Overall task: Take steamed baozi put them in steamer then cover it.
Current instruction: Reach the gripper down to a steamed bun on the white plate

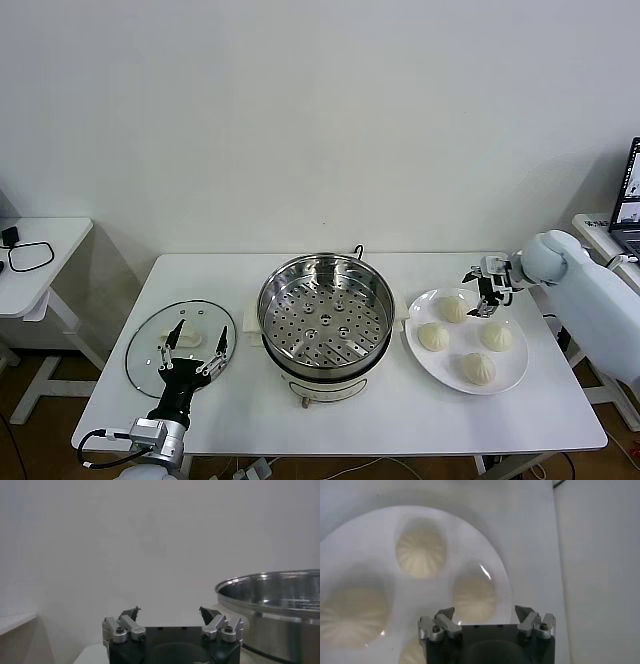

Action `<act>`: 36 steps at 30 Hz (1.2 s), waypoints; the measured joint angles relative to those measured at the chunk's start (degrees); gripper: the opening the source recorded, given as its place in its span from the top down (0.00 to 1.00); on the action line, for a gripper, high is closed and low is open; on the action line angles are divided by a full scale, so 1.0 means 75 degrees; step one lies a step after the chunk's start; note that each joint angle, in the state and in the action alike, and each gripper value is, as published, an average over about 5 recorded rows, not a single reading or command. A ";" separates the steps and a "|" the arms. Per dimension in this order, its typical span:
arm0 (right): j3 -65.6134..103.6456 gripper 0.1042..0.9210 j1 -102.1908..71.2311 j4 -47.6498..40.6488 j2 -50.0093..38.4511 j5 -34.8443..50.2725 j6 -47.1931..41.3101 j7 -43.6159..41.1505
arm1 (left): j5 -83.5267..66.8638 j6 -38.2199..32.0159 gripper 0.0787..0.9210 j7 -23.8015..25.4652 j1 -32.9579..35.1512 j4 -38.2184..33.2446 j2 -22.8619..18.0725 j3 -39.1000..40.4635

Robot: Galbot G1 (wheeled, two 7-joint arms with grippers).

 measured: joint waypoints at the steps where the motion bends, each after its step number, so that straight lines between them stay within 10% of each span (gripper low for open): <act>1: -0.0034 0.12 0.0051 -0.0118 0.0091 -0.0072 0.0006 -0.0035 | 0.0000 -0.0001 0.12 0.0002 0.0000 0.0001 -0.0001 0.0001; 36: -0.0087 0.14 0.0121 -0.1191 0.0980 -0.1009 0.0099 -0.0201 | 0.0041 -0.0136 0.12 0.0035 0.0050 0.0124 -0.0046 -0.0070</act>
